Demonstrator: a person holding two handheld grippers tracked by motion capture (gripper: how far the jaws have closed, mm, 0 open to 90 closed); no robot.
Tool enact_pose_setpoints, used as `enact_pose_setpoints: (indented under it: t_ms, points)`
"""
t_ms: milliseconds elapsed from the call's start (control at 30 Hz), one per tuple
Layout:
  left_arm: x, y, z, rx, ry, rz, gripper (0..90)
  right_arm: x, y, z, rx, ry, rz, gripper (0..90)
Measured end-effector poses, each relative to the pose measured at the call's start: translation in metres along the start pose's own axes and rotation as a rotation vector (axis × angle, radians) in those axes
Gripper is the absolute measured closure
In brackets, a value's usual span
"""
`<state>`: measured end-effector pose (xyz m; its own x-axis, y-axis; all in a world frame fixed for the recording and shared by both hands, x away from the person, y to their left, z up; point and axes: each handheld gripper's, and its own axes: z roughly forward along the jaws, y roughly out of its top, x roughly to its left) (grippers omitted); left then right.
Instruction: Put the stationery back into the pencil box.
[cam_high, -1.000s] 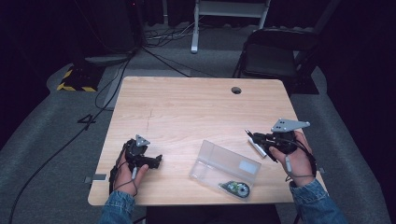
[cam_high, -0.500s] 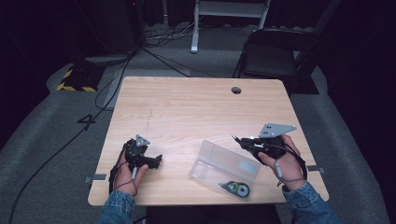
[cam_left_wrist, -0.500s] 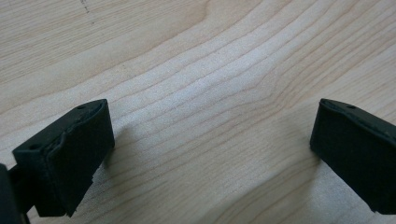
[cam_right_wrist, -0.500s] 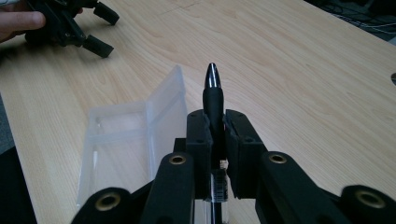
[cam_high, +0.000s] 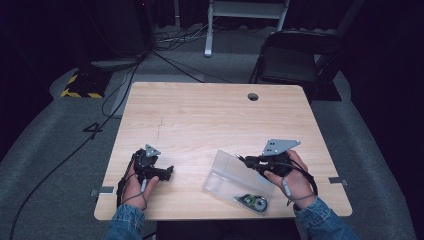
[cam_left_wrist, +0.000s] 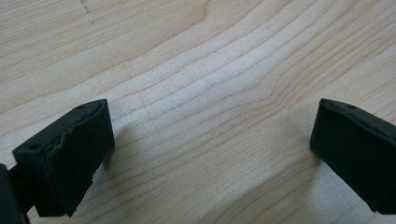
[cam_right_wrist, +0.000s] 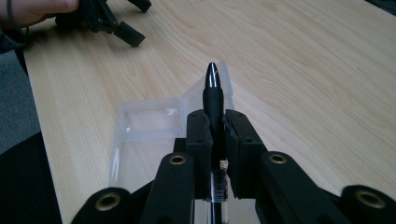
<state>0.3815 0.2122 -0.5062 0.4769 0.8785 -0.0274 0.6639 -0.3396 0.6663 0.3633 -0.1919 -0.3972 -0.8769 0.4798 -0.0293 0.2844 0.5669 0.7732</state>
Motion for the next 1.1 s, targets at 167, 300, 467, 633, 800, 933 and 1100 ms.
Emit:
enact_pose_setpoints:
  t_ms: [167, 300, 467, 633, 800, 933, 1100]
  points:
    - [0.0, 0.0, 0.0, 0.0, 0.0, 0.0, 0.1, 0.008, -0.002, 0.013, 0.03, 0.018, -0.016, 81.2]
    - [0.0, 0.0, 0.0, 0.0, 0.0, 0.0, 0.1, 0.01, -0.005, 0.02, 0.047, 0.025, -0.02, 81.1]
    - [0.0, 0.0, 0.0, 0.0, 0.0, 0.0, 0.1, 0.015, -0.01, 0.029, 0.07, 0.04, -0.022, 81.1]
    - [0.0, 0.0, 0.0, 0.0, 0.0, 0.0, 0.1, 0.017, -0.013, 0.034, 0.081, 0.045, -0.025, 81.1]
    - [0.0, 0.0, 0.0, 0.0, 0.0, 0.0, 0.1, 0.016, -0.02, 0.038, 0.104, 0.049, -0.018, 81.1]
    - [0.0, 0.0, 0.0, 0.0, 0.0, 0.0, 0.1, 0.016, -0.024, 0.04, 0.118, 0.055, -0.017, 81.1]
    - [0.0, 0.0, 0.0, 0.0, 0.0, 0.0, 0.1, 0.018, -0.027, 0.045, 0.145, 0.058, -0.022, 81.1]
